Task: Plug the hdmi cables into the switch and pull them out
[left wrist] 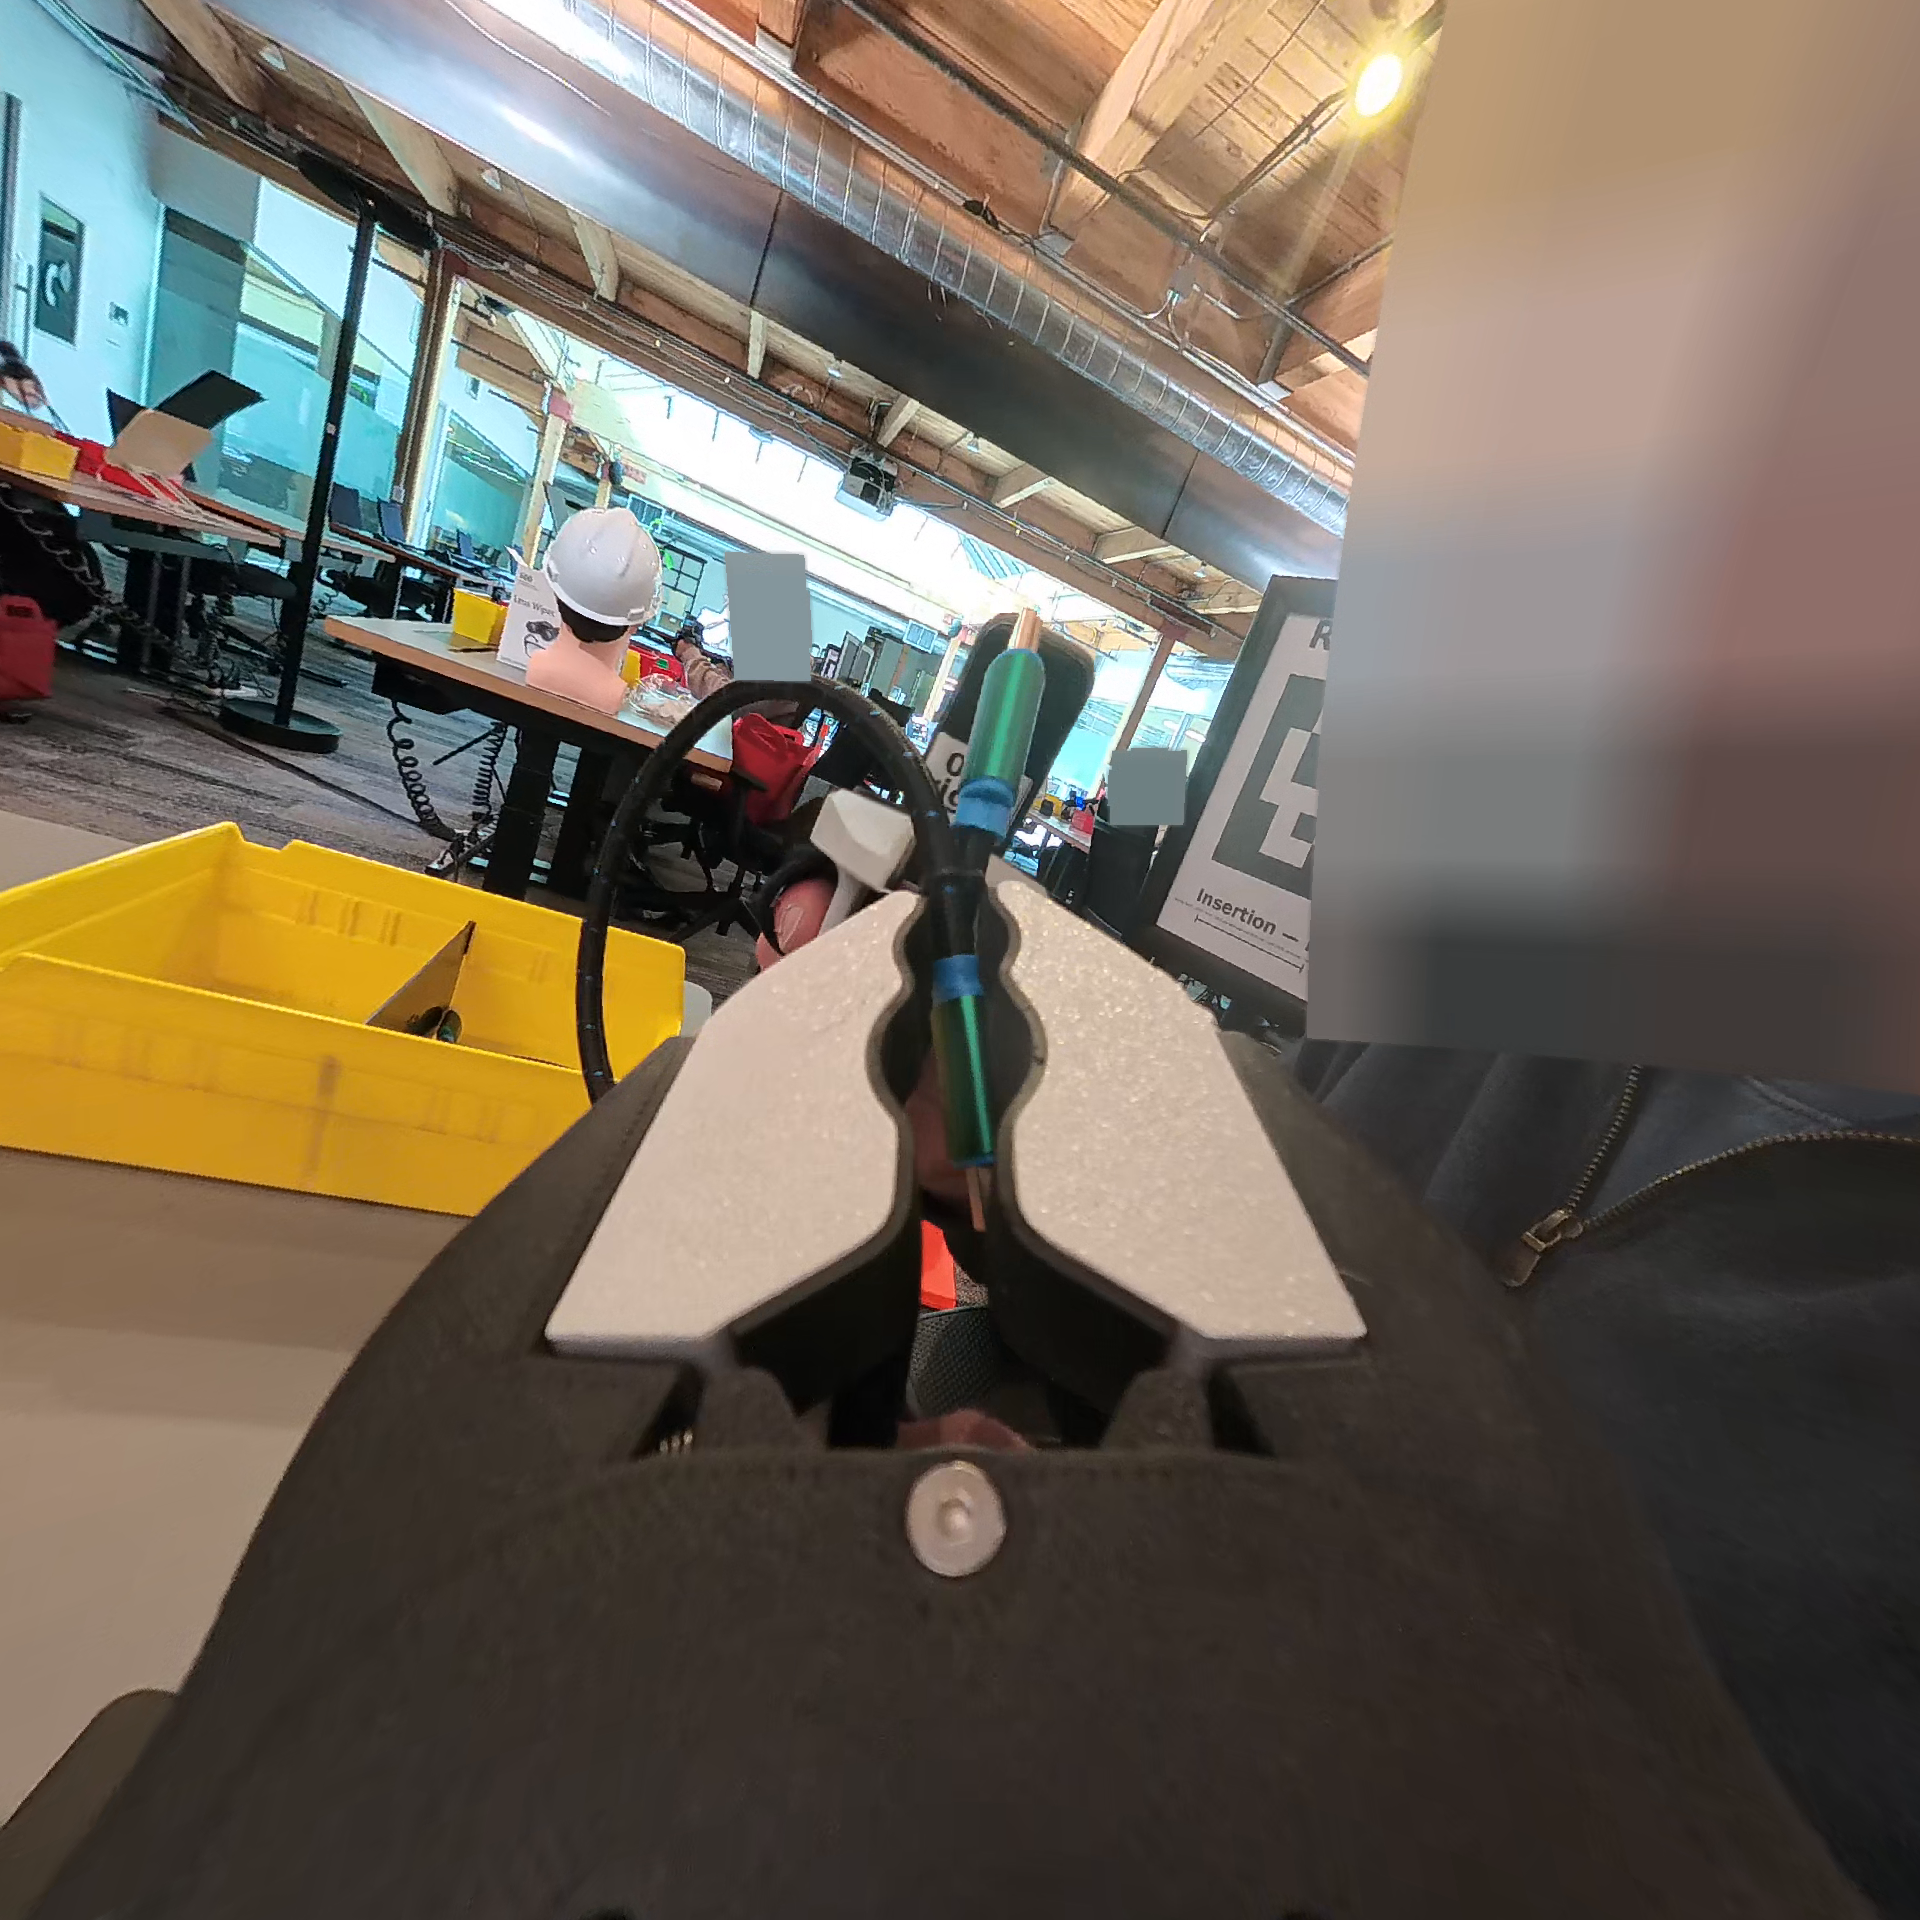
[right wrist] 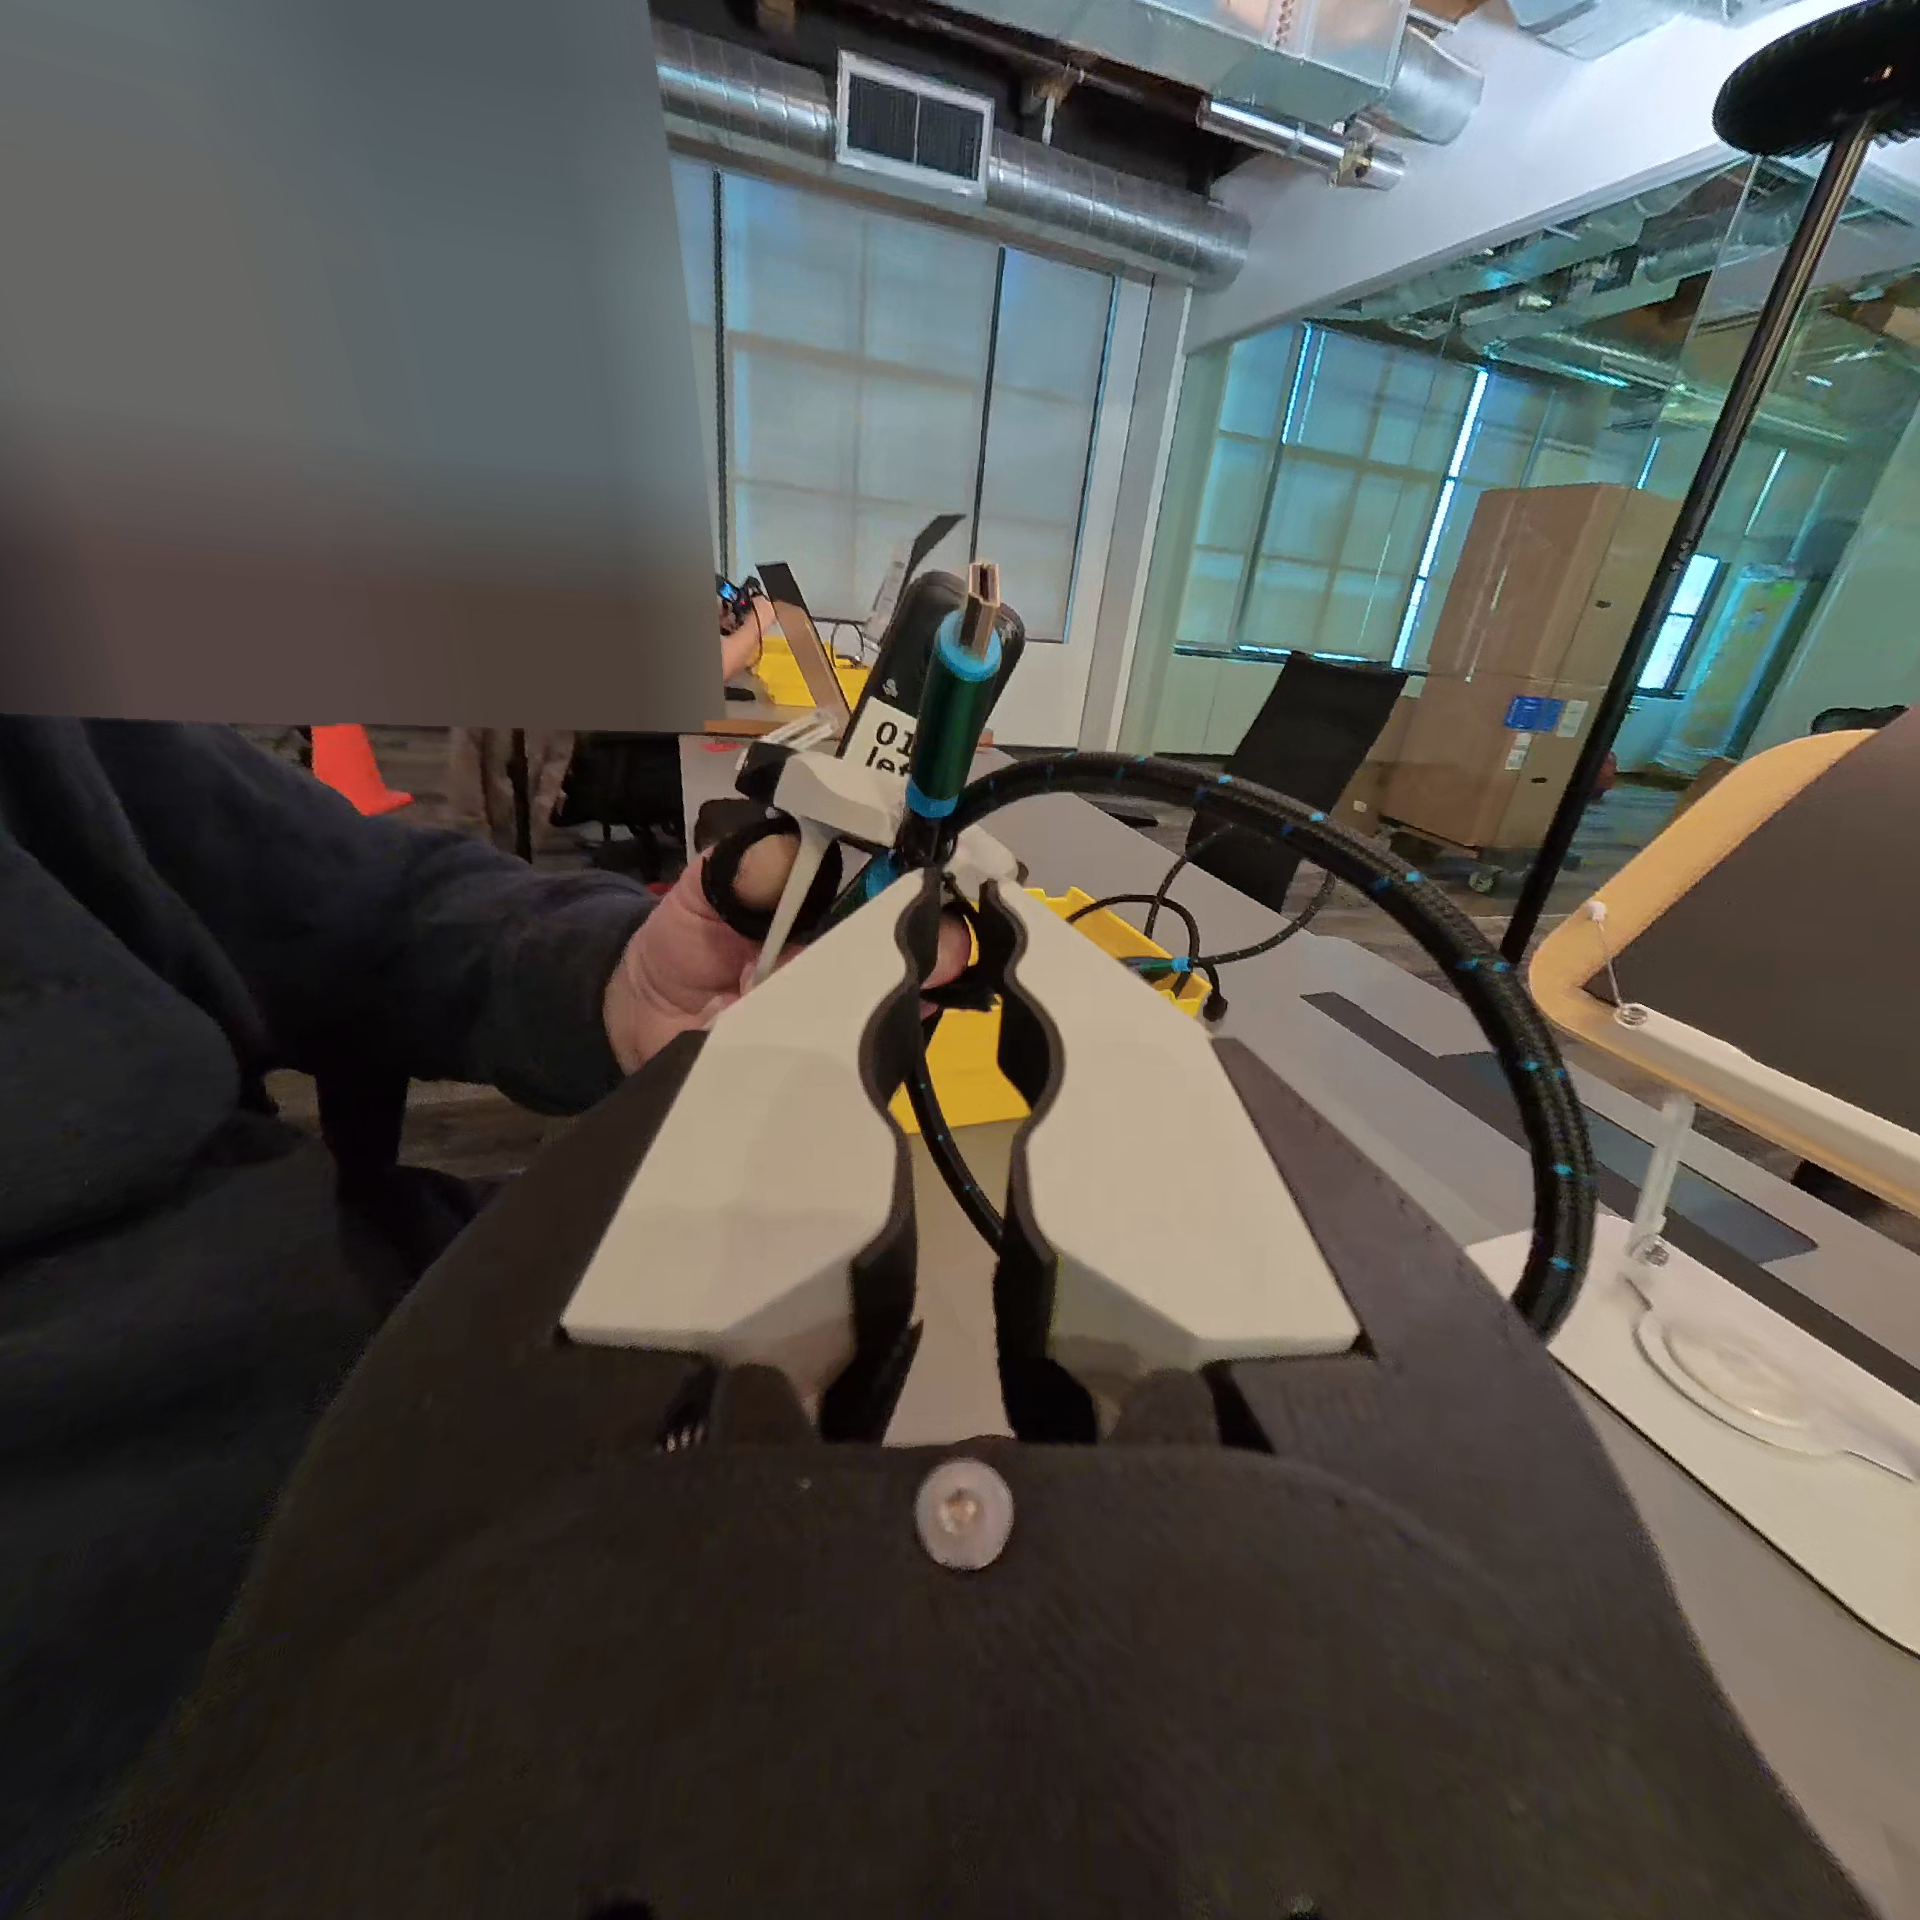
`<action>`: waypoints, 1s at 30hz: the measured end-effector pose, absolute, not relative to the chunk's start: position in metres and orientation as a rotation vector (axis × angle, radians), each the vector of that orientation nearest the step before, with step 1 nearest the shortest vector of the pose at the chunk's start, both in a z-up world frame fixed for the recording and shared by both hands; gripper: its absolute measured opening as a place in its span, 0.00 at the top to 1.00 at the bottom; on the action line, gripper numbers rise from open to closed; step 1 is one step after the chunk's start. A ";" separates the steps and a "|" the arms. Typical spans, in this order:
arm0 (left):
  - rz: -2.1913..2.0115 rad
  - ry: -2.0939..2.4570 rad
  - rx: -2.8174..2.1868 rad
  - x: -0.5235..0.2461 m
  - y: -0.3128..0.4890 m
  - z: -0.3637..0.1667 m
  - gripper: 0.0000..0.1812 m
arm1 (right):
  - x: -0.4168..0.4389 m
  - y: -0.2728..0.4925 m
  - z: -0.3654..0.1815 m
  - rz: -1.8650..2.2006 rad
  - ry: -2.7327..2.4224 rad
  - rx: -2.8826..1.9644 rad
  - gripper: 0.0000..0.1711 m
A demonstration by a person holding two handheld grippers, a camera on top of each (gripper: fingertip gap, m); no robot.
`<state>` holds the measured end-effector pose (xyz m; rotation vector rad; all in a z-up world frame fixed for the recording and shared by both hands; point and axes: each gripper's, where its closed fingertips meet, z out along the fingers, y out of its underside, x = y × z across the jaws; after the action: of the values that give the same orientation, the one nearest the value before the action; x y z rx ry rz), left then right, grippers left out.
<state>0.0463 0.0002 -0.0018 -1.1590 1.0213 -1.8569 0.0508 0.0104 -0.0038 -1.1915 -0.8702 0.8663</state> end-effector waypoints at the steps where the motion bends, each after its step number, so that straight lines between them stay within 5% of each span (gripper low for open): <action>1: -1.856 1.024 -1.159 0.046 0.000 -0.002 0.96 | 0.051 0.010 -0.005 0.855 -0.879 -1.198 0.98; 17: -1.840 1.029 -1.167 0.048 0.000 -0.006 0.96 | 0.048 0.008 -0.013 0.757 -0.919 -1.237 1.00; 30: -1.849 0.957 -1.242 0.055 0.002 -0.014 0.96 | 0.054 0.026 -0.025 0.008 -1.024 -1.324 1.00</action>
<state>0.0548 0.0017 -0.0140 -1.2416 0.9565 -1.8493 0.0541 0.0257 -0.0248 -1.3245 -1.0235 0.0077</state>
